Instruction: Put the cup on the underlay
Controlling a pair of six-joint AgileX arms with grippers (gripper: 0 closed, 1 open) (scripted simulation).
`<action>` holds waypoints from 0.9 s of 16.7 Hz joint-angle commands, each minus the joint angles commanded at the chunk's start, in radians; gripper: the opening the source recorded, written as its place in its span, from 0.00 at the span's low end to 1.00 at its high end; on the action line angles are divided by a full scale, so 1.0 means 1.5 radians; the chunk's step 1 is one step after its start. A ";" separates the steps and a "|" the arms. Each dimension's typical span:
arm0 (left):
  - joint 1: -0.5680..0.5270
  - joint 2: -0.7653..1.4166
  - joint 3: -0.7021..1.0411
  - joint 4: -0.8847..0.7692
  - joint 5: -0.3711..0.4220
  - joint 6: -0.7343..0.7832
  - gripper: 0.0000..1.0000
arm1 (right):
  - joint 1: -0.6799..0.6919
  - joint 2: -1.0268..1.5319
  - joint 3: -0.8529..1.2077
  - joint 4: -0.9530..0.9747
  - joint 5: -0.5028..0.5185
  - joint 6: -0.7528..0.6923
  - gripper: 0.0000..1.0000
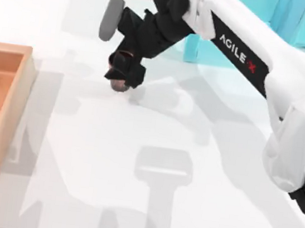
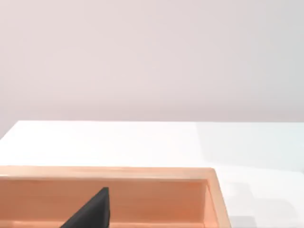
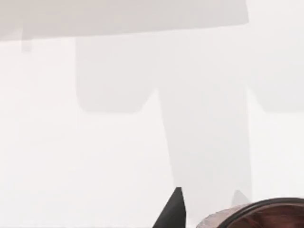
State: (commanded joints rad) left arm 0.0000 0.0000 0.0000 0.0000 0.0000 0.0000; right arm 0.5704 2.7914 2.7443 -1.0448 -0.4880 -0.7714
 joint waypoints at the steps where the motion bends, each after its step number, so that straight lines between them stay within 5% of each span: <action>1: 0.000 0.000 0.000 0.000 0.000 0.000 1.00 | -0.004 -0.038 -0.042 0.008 0.013 0.013 0.00; 15: 0.000 0.000 0.000 0.000 0.000 0.000 1.00 | -0.194 -0.843 -1.020 0.215 0.232 0.323 0.00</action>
State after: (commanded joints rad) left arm 0.0000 0.0000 0.0000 0.0000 0.0000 0.0000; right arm 0.2801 1.5271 1.2141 -0.7225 -0.1404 -0.2867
